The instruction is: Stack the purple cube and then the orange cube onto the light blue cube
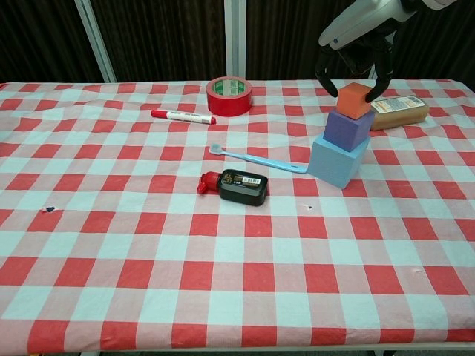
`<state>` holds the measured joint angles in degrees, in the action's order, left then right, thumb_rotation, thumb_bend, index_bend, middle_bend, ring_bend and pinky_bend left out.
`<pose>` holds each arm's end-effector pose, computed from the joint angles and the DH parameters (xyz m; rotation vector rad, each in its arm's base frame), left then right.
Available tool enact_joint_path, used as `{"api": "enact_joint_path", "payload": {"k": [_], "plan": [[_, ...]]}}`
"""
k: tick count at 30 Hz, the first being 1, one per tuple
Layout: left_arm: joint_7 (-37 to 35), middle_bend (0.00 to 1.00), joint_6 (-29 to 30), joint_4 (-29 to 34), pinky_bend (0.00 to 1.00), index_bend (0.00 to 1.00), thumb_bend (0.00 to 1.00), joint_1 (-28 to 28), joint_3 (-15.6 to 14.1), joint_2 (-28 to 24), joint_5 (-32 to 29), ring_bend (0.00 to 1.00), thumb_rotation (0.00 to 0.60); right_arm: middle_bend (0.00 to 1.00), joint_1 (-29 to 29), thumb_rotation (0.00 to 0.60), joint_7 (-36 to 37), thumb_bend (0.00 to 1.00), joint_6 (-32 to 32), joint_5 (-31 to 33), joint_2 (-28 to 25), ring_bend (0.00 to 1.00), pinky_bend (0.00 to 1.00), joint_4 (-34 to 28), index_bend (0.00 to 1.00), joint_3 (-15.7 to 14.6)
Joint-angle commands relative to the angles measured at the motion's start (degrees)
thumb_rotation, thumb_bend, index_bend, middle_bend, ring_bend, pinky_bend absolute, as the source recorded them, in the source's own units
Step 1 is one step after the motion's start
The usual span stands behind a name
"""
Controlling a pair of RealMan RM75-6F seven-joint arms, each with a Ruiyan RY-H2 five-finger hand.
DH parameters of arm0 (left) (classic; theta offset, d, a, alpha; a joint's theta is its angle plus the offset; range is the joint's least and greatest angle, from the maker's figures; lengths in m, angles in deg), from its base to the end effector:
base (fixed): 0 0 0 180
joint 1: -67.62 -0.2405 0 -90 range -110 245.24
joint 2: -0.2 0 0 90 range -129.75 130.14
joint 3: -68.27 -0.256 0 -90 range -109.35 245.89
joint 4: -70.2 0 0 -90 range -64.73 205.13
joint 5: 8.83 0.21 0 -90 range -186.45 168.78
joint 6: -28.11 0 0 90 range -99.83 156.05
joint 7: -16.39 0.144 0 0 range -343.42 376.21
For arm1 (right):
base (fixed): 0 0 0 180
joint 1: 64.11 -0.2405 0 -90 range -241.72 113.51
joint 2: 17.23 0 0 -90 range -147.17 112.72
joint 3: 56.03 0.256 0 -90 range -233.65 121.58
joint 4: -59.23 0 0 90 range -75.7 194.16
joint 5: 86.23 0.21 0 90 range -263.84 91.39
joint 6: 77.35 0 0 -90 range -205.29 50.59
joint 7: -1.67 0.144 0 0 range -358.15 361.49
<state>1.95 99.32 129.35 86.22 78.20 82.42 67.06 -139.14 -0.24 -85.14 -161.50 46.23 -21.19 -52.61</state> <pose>-0.3607 0.2957 0.1212 -1.2820 -0.9501 -0.9406 -0.0755 -0.4354 0.0745 2.4075 -0.5302 0.2248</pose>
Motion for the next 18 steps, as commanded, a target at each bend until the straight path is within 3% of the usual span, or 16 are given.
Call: {"api": "enact_joint_path", "payload": {"k": [1, 13, 16, 18], "plan": [[0.04, 0.20, 0.03, 0.04, 0.24, 0.23, 0.21, 0.00, -0.01, -0.01, 0.03, 0.13, 0.600, 1.00, 0.00, 0.600, 0.11, 0.10, -0.17, -0.11, -0.40, 1.00, 1.00, -0.38, 0.34, -0.06], [0.30, 0.20, 0.59, 0.58, 0.24, 0.23, 0.21, -0.02, 0.10, -0.22, 0.24, 0.13, 0.600, 1.00, 0.86, 0.600, 0.07, 0.09, -4.65, 0.03, -3.91, 1.00, 1.00, -4.56, 0.29, 0.84], [0.45, 0.20, 0.98, 0.95, 0.24, 0.23, 0.21, -0.06, 0.15, -0.44, 0.41, 0.13, 0.600, 1.00, 3.87, 0.600, -1.03, 0.07, -13.16, -0.12, -6.36, 1.00, 1.00, -7.36, 0.29, 2.38], [0.48, 0.20, 1.19, 1.28, 0.24, 0.24, 0.21, -0.06, 0.15, -0.59, 0.56, 0.13, 0.600, 1.00, 8.34, 0.600, -4.51, 0.07, -24.98, 0.46, -7.09, 1.00, 0.99, -8.69, 0.29, 3.82]]}}
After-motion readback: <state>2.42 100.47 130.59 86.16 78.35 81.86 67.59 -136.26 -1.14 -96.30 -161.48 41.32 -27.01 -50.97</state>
